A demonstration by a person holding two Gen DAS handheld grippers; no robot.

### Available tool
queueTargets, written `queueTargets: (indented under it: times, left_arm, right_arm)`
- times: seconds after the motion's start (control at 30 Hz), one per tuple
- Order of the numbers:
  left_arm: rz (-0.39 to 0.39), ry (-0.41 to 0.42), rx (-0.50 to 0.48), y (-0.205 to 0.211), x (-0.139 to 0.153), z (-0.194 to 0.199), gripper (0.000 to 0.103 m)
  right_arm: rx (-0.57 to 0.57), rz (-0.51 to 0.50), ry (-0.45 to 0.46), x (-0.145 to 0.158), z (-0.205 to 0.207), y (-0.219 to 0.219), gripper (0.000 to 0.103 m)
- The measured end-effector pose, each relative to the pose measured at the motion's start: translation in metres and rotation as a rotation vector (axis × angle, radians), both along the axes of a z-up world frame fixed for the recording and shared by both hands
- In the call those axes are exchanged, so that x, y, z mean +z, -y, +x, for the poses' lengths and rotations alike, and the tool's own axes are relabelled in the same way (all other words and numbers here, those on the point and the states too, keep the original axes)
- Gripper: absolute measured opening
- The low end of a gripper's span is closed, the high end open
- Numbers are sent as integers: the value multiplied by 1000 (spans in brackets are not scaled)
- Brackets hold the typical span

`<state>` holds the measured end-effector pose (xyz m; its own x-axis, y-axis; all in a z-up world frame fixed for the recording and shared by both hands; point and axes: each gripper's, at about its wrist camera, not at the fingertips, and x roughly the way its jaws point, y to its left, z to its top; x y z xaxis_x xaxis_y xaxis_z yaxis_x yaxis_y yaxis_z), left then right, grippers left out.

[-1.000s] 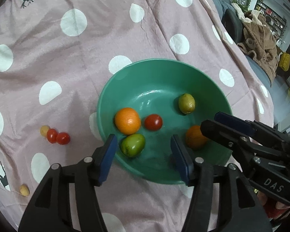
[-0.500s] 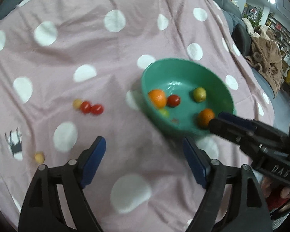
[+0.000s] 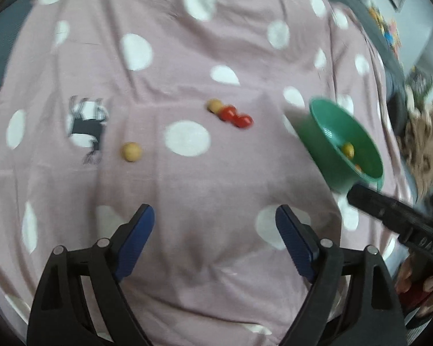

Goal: Organize fruits
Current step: 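Withdraw both tools from the bowl toward the remaining tomatoes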

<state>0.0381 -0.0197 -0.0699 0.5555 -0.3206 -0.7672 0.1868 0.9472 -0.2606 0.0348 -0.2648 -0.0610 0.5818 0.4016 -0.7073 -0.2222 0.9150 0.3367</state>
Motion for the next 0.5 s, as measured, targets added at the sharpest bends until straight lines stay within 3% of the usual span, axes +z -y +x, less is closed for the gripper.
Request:
queueTargets:
  times: [0.07, 0.17, 0.27, 0.43, 0.5]
  left_arm:
    - [-58, 49, 33, -18, 11, -10, 92]
    - [-85, 120, 65, -34, 27, -20, 102]
    - [-140, 171, 75, -48, 41, -25, 102]
    - [-211, 151, 42, -60, 49, -15, 102]
    - [-310, 122, -36, -62, 47, -4, 102]
  right_arm:
    - [19, -3, -4, 0, 0, -8, 40]
    - [49, -15, -3, 0, -1, -19, 40]
    - [62, -19, -8, -1, 2, -27, 40]
    - [75, -34, -5, 0, 8, -36, 40]
    - [80, -47, -1, 1, 12, -39, 40]
